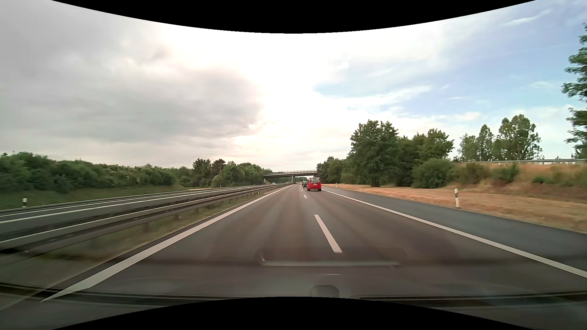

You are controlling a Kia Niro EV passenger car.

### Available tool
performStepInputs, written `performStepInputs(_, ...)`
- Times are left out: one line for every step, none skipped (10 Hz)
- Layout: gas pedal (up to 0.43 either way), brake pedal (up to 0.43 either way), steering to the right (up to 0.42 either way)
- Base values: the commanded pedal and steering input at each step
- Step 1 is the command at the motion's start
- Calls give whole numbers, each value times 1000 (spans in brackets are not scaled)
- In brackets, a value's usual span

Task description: Follow the waypoints while adhering to traffic rules and regulations

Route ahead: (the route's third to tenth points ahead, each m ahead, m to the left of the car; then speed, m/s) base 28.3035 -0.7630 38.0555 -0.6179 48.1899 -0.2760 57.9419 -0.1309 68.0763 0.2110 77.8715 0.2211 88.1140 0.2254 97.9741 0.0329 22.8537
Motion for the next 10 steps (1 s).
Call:
performStepInputs(268,0,4)
performStepInputs(268,0,4)
performStepInputs(268,0,4)
performStepInputs(268,0,4)
performStepInputs(268,0,4)
performStepInputs(268,0,4)
performStepInputs(268,0,3)
performStepInputs(268,0,3)
performStepInputs(268,0,2)
performStepInputs(268,0,2)
